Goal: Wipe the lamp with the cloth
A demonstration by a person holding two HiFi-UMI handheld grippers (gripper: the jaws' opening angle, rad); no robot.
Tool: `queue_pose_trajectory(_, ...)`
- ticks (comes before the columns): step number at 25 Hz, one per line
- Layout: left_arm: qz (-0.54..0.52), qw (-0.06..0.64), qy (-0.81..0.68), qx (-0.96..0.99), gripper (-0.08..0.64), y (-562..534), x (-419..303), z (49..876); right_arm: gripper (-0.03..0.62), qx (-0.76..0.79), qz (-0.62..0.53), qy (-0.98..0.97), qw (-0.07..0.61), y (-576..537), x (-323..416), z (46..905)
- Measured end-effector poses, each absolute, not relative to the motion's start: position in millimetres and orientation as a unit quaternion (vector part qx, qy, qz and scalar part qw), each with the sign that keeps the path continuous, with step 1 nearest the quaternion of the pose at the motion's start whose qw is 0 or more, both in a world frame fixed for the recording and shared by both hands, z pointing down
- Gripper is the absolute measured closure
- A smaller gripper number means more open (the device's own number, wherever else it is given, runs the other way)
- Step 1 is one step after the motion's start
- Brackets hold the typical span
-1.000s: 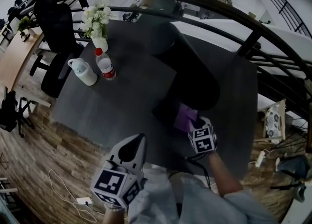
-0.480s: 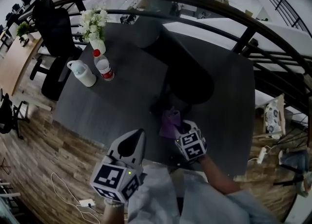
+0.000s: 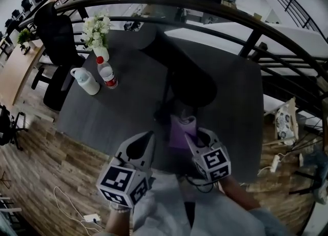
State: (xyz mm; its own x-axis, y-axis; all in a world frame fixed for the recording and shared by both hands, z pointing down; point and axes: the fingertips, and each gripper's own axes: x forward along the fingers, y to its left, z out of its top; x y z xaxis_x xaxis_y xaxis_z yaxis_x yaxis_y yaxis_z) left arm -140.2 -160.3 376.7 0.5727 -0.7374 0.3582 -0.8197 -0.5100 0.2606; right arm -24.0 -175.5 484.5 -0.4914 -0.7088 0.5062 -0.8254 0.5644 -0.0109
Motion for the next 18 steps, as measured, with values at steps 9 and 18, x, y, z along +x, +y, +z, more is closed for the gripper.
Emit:
queue_pose_trajectory(9, 0.092, 0.184, -0.443, 0.873, 0.557, -162.4, -129.9, 366.2, 0.505, 0.481, 0.118, -0.857, 0.146, -162.6, -6.6, 408.9)
queue_pose_trajectory(18, 0.106, 0.193, -0.436, 0.872, 0.557, -154.7, -126.9, 356.9, 0.505, 0.510, 0.102, -0.848, 0.103, -154.4, 8.4, 371.6)
